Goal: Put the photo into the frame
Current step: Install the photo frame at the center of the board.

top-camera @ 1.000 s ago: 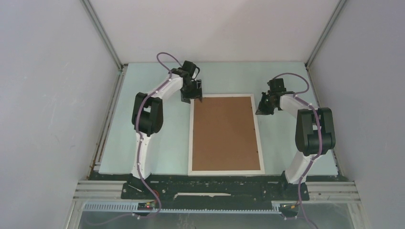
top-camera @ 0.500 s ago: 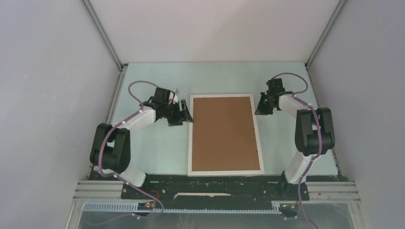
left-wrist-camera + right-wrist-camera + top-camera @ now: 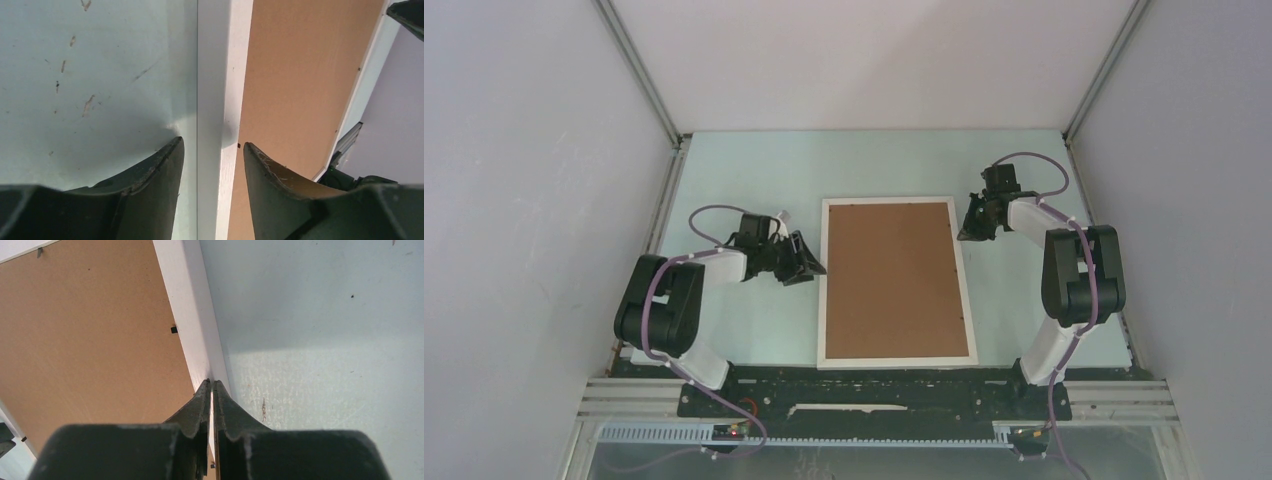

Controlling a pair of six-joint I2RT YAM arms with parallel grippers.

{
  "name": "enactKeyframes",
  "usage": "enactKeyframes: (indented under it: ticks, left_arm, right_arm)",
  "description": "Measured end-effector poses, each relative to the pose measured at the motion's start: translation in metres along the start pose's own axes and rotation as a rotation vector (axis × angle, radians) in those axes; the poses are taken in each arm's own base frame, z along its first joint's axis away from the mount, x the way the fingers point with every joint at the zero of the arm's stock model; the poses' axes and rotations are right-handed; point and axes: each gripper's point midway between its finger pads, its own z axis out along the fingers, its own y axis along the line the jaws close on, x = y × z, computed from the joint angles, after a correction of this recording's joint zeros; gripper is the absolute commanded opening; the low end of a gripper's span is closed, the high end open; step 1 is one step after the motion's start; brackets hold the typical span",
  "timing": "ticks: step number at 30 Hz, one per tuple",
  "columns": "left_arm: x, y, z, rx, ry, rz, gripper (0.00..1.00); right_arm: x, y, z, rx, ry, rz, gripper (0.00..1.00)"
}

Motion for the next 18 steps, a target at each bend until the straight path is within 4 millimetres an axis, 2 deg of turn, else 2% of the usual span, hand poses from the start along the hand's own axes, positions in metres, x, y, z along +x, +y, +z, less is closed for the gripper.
enactKeyframes:
  ticks: [4, 12, 18]
  left_arm:
    - [0.001, 0.0026, -0.0002, 0.026, -0.01, -0.017, 0.56]
    - [0.0021, 0.0035, 0.0008, 0.034, -0.017, -0.012, 0.46]
    - [0.0045, 0.0065, 0.0014, 0.025, -0.015, -0.015, 0.45]
  right_arm:
    - [0.0, 0.0, 0.0, 0.0, 0.0, 0.0, 0.09]
    - [0.0001, 0.0003, 0.0001, 0.0, 0.0, -0.001, 0.09]
    - [0.0007, 0.0018, 0.0003, -0.002, 0.001, -0.006, 0.09]
